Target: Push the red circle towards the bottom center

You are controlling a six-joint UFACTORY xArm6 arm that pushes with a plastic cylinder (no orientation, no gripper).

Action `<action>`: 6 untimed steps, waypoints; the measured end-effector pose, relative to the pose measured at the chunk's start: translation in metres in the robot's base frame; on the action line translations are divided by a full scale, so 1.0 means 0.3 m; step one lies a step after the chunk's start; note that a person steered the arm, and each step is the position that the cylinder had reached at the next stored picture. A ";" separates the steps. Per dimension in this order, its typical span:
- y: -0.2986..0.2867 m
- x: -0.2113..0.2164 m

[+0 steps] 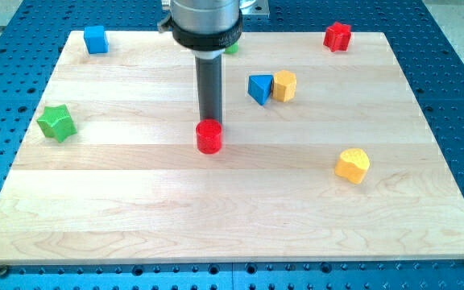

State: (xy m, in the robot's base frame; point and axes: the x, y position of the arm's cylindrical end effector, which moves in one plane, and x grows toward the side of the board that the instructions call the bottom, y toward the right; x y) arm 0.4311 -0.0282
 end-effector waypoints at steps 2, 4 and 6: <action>0.000 0.148; 0.080 0.172; 0.094 0.222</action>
State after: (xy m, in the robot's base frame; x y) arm 0.4976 -0.0001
